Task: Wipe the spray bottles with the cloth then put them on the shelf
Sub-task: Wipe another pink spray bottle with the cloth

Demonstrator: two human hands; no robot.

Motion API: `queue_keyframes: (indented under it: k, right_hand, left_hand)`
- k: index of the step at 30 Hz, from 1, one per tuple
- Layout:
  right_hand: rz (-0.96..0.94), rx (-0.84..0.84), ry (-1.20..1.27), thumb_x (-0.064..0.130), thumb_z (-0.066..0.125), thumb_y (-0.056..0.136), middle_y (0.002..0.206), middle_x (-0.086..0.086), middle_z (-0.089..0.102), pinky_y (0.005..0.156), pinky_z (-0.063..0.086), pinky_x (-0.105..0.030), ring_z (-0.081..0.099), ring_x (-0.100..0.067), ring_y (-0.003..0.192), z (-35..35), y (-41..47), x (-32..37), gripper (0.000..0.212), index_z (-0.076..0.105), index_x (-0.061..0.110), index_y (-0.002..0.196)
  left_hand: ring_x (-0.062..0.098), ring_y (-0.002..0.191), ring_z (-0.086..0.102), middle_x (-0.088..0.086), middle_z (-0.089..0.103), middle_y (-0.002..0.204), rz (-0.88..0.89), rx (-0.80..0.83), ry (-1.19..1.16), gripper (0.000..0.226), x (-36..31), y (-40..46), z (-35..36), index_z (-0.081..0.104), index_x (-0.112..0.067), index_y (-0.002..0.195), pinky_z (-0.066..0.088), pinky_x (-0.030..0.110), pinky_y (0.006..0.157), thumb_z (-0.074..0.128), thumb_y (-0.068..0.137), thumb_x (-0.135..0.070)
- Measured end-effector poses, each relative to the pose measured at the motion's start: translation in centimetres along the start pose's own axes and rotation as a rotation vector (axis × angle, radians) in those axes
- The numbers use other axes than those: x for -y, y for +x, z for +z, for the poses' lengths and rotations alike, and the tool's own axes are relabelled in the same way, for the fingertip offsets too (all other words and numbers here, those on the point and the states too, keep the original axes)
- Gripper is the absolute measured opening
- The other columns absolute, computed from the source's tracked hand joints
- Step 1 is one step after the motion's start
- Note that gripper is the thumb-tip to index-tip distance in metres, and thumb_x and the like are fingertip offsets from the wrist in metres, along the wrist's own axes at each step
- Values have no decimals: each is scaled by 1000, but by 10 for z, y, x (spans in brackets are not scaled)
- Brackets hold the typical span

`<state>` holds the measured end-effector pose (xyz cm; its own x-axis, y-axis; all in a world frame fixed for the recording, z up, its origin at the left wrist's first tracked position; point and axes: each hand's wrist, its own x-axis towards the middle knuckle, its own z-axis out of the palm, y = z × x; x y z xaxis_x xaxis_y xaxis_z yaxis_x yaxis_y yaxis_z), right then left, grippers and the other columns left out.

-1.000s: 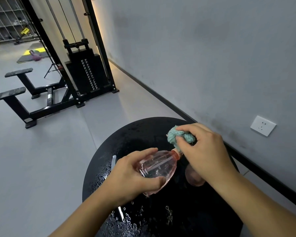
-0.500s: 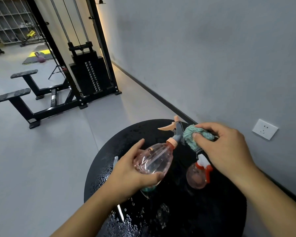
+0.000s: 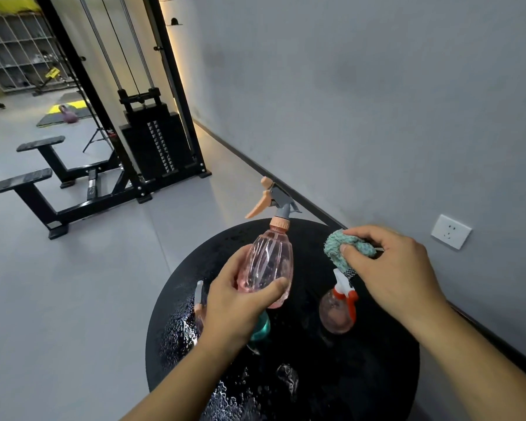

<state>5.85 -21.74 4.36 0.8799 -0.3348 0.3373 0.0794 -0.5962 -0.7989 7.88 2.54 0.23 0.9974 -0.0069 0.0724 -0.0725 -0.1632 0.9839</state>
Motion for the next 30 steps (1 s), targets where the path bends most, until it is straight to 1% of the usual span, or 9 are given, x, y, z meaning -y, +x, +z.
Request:
queue_keyframes:
  k: [4,9,12,15,18,20,23,26,30]
  right_hand:
    - [13,-11,6,21,77,90,95,24,70,67,38,7,59,21,86,-13,-2,-4,17,78,32,103]
    - [53,-51,-3,20,78,89,90,21,72,64,38,6,61,15,82,-29,-5,-17,15,79,30,101]
    - [62,-42,-26,21,78,89,89,26,68,62,39,5,60,13,83,-38,-9,-25,15,79,32,99]
    - [76,-43,-26,23,78,89,89,27,68,62,40,4,61,14,84,-44,-10,-34,14,79,33,99]
    - [94,-27,-22,24,77,90,92,22,71,62,40,0,64,8,87,-43,-9,-39,14,78,35,100]
    - [99,4,-21,23,77,90,92,22,70,62,41,0,63,9,87,-38,-10,-41,15,78,33,102]
    - [89,14,-21,22,77,90,87,26,65,63,39,6,59,16,80,-33,-8,-42,17,78,32,104]
    - [78,9,-22,23,77,89,86,29,65,64,39,6,60,22,80,-31,-5,-43,17,78,32,103]
    - [49,14,-23,22,78,90,85,31,63,62,39,6,57,27,80,-30,-1,-46,16,79,30,103]
  left_hand:
    - [4,99,75,-7,73,120,-77,-40,13,72,8,-9,22,58,-32,126,58,21,84,100,70,-14]
    - [-1,93,71,-8,65,116,-110,-47,41,73,18,-22,53,49,-31,119,53,10,72,101,69,-21]
    - [2,100,66,-13,62,115,-105,-54,82,74,30,-28,73,49,-30,119,51,18,82,102,67,-30]
    - [-4,96,68,-14,66,110,-111,-63,122,70,47,-28,86,50,-35,119,54,19,88,100,69,-31]
    - [-9,90,66,-14,62,107,-96,-75,183,63,61,-22,93,54,-37,112,54,9,77,99,72,-23]
    - [-8,95,64,-16,58,112,-92,-91,186,67,71,-17,95,55,-35,119,49,4,72,100,71,-21]
    - [3,107,65,-13,59,123,-142,-128,178,79,92,-9,98,51,-39,125,46,11,78,102,66,-28]
    - [7,109,64,-19,57,125,-167,-131,257,77,109,-1,100,48,-45,121,51,27,86,100,65,-38]
    - [4,102,55,-31,48,111,-185,-118,344,81,123,4,103,43,-44,134,45,33,88,96,72,-40]
